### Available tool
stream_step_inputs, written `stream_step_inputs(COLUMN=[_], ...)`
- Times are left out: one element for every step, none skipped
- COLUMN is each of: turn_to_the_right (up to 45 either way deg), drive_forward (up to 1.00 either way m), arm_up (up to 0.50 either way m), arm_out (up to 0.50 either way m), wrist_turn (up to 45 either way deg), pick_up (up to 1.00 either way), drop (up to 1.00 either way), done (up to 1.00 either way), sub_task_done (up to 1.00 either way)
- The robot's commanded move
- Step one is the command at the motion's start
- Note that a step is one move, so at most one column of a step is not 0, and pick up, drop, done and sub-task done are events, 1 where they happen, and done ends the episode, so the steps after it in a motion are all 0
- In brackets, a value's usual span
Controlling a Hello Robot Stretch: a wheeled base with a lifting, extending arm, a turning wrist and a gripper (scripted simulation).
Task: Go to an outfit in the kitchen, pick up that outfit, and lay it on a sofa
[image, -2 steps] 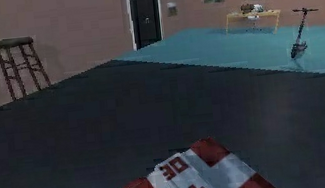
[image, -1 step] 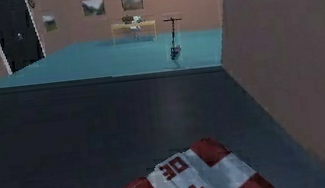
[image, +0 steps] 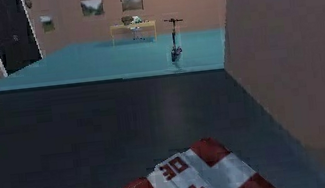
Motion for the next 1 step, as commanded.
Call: stream_step_inputs(turn_to_the_right=[9.0], drive_forward=[0.0], arm_up=[0.0], arm_out=[0.0], wrist_turn=[0.0], pick_up=[0.0], drop=[0.0], done=[0.0], sub_task_done=[0.0])
